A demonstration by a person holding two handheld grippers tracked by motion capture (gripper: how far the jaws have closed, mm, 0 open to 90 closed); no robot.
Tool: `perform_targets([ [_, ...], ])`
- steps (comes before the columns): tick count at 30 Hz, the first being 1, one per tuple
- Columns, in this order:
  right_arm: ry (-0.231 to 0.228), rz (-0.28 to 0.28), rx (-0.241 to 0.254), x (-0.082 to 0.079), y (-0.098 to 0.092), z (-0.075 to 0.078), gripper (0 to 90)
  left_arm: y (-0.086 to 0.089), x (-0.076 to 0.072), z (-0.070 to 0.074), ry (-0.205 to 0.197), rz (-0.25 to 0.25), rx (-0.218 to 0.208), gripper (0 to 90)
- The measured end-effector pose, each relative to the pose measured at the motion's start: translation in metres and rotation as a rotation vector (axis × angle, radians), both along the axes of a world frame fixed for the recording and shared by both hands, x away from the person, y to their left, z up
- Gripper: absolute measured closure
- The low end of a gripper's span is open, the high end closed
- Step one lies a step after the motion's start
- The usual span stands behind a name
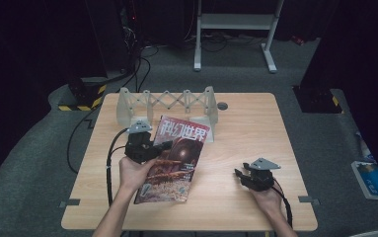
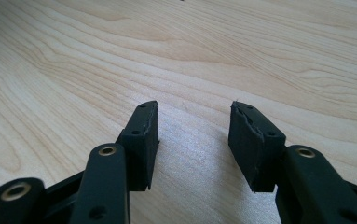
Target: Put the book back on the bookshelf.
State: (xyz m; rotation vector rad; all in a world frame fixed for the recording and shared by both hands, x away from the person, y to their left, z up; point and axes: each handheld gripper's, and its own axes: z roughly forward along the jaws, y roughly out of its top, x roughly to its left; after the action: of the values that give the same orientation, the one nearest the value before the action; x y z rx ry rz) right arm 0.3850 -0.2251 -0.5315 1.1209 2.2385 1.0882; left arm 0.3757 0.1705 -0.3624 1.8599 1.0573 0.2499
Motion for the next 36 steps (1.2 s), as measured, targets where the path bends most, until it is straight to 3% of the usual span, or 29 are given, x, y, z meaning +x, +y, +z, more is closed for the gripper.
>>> perform_targets([
  [7, 0.001, 0.002, 0.0, 0.0, 0.0, 0.0, 52.4, 0.01, 0.004, 0.006, 0.004, 0.029, 0.024, 83.9],
  [16, 0.001, 0.002, 0.0, 0.0, 0.0, 0.0, 52.3, 0.028, 0.007, 0.018, -0.019, 0.09, 0.052, 83.8],
  [21, 0.001, 0.001, 0.0, 0.0, 0.0, 0.0, 52.4, 0.037, 0.011, 0.022, 0.001, 0.111, 0.077, 83.8],
  [36, 0.002, 0.002, -0.001, 0.0, 0.0, 0.0, 52.4, 0.051, 0.02, 0.031, 0.008, 0.159, 0.132, 83.7],
])
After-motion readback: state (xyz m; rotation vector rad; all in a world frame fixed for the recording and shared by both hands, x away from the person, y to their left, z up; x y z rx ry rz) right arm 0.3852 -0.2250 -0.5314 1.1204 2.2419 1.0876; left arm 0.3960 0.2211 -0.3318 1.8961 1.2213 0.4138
